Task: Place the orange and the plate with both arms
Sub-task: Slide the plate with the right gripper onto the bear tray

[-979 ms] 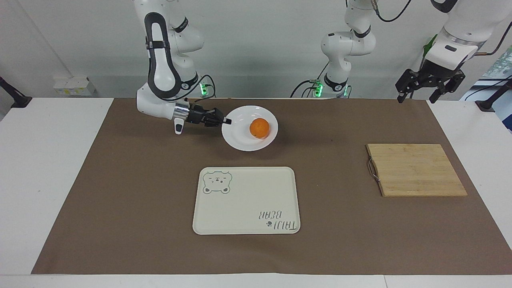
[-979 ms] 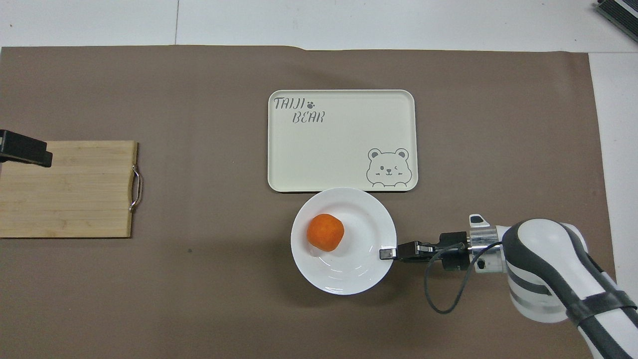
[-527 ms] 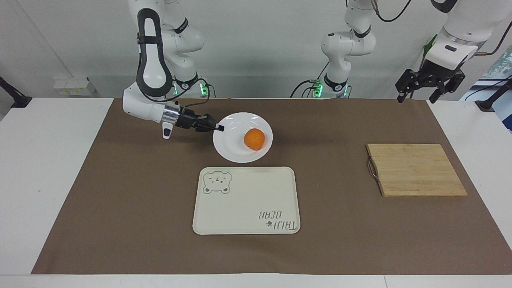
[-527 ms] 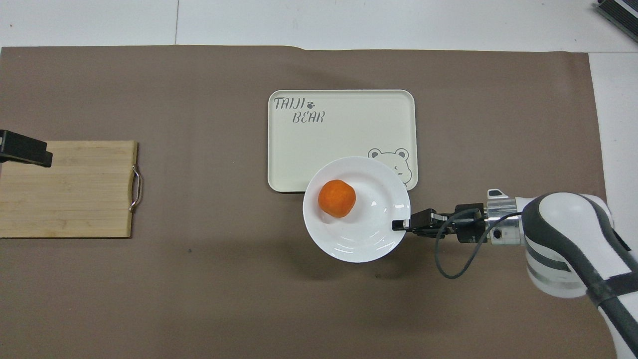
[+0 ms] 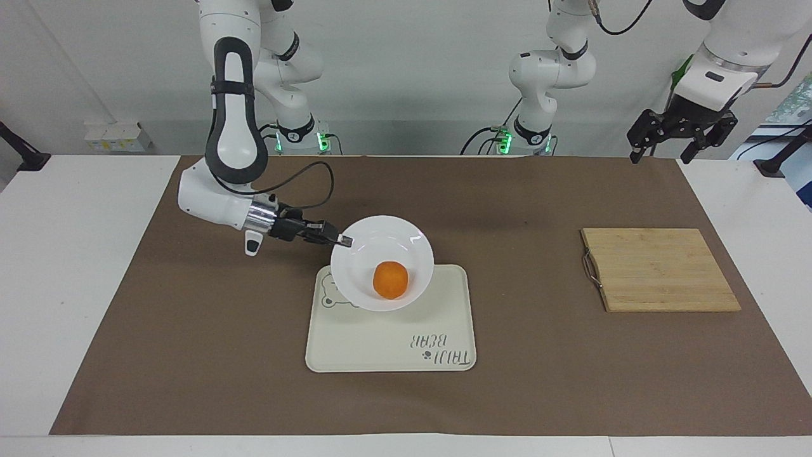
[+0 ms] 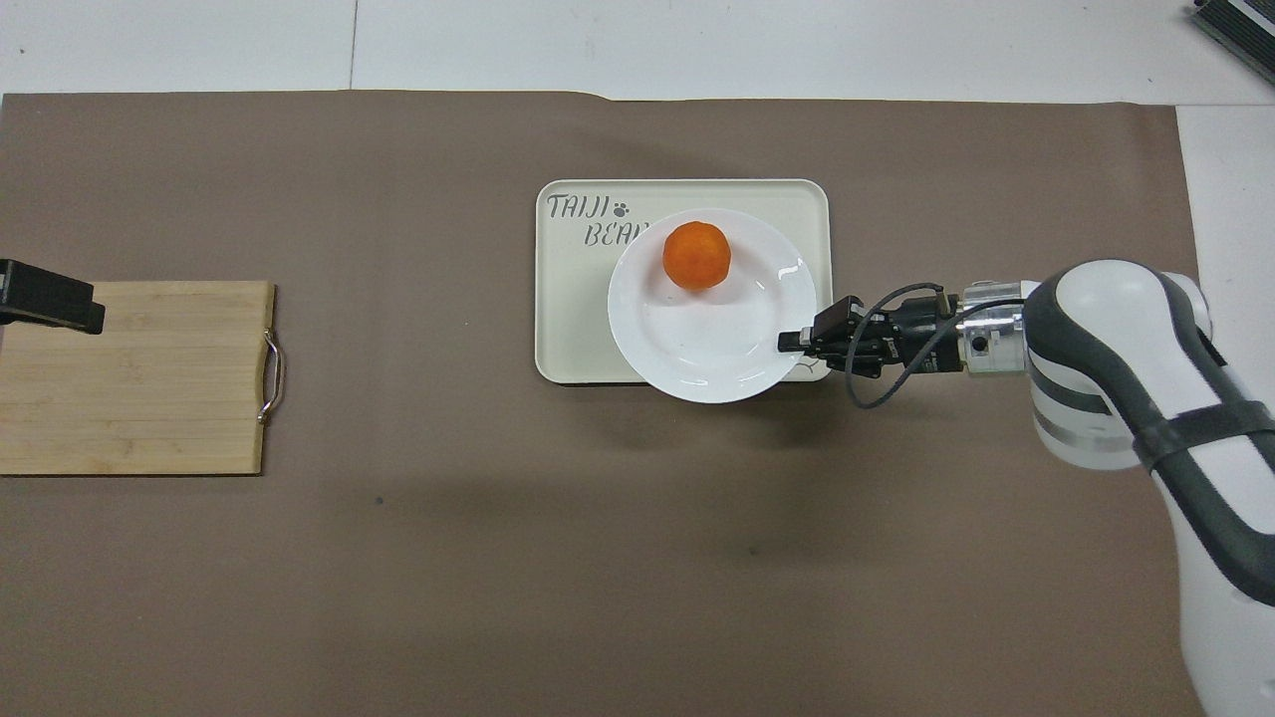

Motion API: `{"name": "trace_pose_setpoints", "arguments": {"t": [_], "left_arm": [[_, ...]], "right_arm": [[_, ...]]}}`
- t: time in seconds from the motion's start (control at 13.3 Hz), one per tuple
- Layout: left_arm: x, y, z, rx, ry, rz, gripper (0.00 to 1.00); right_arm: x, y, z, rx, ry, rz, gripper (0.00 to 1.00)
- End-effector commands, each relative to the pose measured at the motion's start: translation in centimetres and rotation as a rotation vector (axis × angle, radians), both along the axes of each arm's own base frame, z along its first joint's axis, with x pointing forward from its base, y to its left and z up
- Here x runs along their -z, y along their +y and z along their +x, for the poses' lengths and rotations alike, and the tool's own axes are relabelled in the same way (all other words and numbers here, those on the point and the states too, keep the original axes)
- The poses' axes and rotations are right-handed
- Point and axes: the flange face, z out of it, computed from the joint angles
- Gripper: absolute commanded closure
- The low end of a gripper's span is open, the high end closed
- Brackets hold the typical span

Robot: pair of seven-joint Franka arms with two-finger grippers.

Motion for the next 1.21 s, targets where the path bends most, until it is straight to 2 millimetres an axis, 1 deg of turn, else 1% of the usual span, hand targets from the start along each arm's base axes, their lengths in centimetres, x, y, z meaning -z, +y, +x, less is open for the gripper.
{"name": "trace_pose_setpoints", "arguments": {"t": [0.0, 0.15, 0.3, 0.38, 0.53, 0.68, 0.83, 1.13], "left_arm": [[-0.1, 0.2, -0.8, -0.012, 0.007, -0.005, 0.0], [-0.1, 0.2, -0.8, -0.011, 0.008, -0.007, 0.0], [-0.1, 0.2, -0.8, -0.01, 0.008, -0.007, 0.0], [-0.1, 0.2, -0.8, -0.011, 0.008, -0.007, 0.0], [-0.1, 0.2, -0.8, -0.011, 0.008, -0.007, 0.0], [-0.1, 0.2, -0.8, -0.01, 0.008, -0.007, 0.0], [-0.1, 0.2, -0.8, -0.01, 0.008, -0.007, 0.0], [-0.1, 0.2, -0.8, -0.01, 0.008, -0.005, 0.0]], "right_arm": [[0.6, 0.1, 3.5, 0.013, -0.011, -0.017, 1.0], [2.2, 0.7, 3.8, 0.025, -0.006, -0.04, 1.0], [4.4, 0.7, 4.1, 0.045, -0.006, -0.078, 1.0], [4.7, 1.6, 4.1, 0.045, -0.007, -0.085, 1.0], [5.3, 4.1, 3.5, 0.038, -0.027, -0.077, 1.0], [5.5, 4.0, 3.4, 0.041, -0.03, -0.086, 1.0], [6.9, 3.9, 3.2, 0.019, -0.047, -0.093, 1.0], [7.6, 3.7, 2.6, 0.011, -0.065, -0.096, 1.0]]}}
